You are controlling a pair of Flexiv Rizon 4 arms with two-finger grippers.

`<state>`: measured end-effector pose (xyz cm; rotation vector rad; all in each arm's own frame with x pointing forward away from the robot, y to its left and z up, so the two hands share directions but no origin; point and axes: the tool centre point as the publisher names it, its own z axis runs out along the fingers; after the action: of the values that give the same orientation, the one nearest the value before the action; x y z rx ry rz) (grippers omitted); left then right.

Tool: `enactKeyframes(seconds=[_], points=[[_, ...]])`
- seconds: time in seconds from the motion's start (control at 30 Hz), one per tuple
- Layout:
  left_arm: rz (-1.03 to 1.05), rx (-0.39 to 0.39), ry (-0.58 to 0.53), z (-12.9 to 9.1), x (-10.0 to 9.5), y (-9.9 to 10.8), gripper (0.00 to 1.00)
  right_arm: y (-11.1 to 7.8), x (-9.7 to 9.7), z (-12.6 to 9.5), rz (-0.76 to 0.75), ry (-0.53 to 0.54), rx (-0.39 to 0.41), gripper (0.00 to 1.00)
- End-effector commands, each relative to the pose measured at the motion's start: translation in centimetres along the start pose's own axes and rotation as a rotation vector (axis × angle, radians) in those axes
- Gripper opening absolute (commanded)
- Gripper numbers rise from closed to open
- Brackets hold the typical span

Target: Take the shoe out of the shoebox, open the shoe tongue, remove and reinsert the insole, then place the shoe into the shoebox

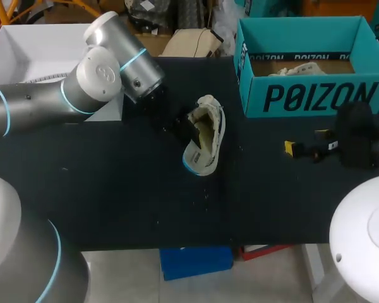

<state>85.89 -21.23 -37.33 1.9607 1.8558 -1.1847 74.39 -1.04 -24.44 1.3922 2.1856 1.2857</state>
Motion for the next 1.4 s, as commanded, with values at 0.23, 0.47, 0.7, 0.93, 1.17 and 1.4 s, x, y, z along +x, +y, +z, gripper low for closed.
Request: enactKeyframes(seconds=[0.23,0.47,0.7,0.93,1.17,1.4], points=[[-0.002,-0.064,0.006,-0.2,0.1,2.3,0.0,0.1,-0.1,-0.1,0.001,0.002,0.005,1.0],[-0.004,-0.101,-0.013,-0.6,-0.6,2.5,0.93,0.1,-0.1,-0.1,0.001,0.002,0.005,1.0],[0.001,-0.086,-0.029,-1.2,-0.8,0.6,1.0,0.1,-0.1,-0.1,0.001,0.002,0.005,1.0],[0.003,-0.064,-0.036,-1.6,-0.7,-2.1,0.98,0.1,-0.1,-0.1,0.001,0.002,0.005,1.0],[0.008,-0.027,-0.018,-1.1,-0.4,-4.7,0.54,0.1,-0.1,-0.1,0.001,0.002,0.005,1.0],[-0.03,-0.024,0.019,-0.9,0.4,-5.6,0.45,0.1,-0.1,-0.1,0.001,0.002,0.005,1.0]])
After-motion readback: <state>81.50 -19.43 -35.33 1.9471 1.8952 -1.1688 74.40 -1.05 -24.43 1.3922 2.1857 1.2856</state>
